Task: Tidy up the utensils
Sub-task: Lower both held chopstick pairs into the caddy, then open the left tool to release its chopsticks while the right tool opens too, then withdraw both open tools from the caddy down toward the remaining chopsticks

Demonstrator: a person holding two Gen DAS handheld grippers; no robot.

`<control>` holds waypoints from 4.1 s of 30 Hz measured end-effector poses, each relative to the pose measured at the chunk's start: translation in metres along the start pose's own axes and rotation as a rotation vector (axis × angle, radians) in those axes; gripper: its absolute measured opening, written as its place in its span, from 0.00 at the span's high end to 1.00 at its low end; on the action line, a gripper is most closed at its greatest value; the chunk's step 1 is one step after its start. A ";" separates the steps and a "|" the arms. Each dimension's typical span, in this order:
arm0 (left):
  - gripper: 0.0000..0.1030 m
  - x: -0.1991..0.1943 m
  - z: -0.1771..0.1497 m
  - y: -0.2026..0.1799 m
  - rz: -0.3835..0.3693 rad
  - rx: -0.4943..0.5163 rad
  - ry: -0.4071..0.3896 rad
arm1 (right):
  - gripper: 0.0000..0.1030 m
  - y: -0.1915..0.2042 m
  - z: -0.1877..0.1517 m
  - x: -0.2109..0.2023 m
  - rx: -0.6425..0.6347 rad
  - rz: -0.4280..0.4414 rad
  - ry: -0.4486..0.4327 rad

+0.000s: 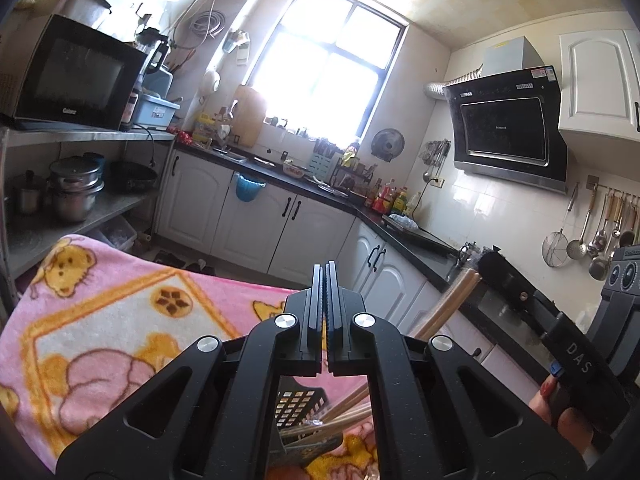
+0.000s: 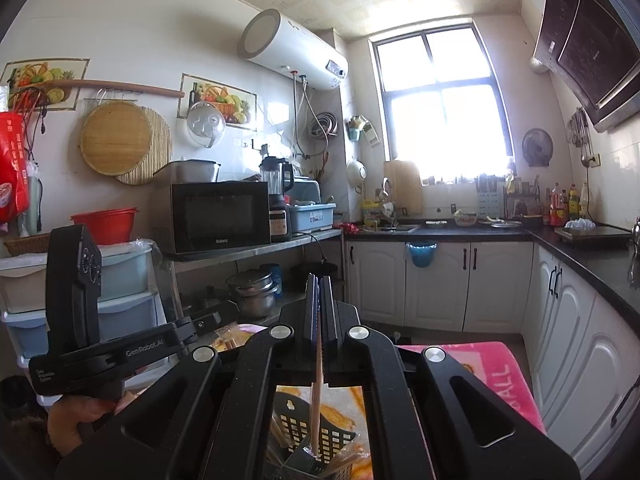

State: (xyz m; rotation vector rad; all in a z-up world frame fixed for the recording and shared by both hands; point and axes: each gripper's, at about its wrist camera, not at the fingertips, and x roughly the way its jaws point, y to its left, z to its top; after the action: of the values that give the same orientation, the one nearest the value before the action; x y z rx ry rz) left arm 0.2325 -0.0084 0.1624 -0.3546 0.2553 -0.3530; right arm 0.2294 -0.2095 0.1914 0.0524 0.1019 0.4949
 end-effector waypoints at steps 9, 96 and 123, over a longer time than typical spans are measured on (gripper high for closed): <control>1.00 0.004 -0.013 0.005 -0.010 -0.018 0.022 | 0.99 -0.003 -0.016 0.013 0.016 -0.008 0.030; 0.19 -0.046 -0.082 0.024 0.077 -0.002 0.201 | 0.51 -0.004 -0.087 -0.047 0.090 -0.055 0.274; 0.10 -0.042 -0.119 0.022 0.102 -0.001 0.307 | 0.44 -0.013 -0.130 -0.057 0.131 -0.084 0.392</control>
State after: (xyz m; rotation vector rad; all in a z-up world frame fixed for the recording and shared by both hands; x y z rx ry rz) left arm 0.1643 -0.0075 0.0533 -0.2860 0.5718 -0.3054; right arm 0.1716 -0.2445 0.0659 0.0782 0.5184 0.4088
